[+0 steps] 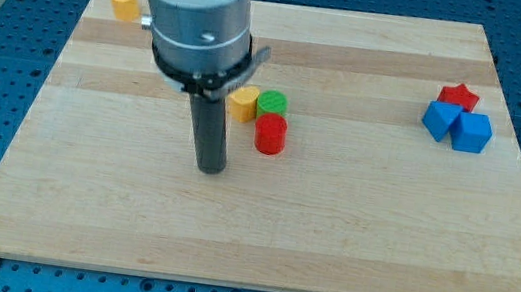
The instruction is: Push the red circle right and a bit up
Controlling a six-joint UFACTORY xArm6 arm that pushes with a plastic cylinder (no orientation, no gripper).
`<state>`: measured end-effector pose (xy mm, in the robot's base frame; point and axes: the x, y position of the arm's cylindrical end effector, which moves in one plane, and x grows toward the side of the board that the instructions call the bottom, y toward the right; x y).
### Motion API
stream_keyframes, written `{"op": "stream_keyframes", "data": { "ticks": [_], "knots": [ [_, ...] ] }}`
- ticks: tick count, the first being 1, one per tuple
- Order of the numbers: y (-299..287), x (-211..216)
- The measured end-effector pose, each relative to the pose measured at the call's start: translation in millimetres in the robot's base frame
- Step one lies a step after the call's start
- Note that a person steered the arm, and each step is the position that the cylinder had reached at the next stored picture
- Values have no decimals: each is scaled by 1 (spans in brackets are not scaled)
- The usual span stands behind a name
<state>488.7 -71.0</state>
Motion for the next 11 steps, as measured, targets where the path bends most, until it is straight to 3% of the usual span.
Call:
{"op": "stream_keyframes", "data": {
  "ticks": [1, 2, 3, 4, 5, 7, 8, 9, 10, 11],
  "knots": [
    [14, -34],
    [70, -53],
    [81, -49],
    [65, -15],
    [94, -6],
    [128, -78],
    [124, -100],
    [136, -87],
    [143, -106],
    [116, -153]
  ]
}}
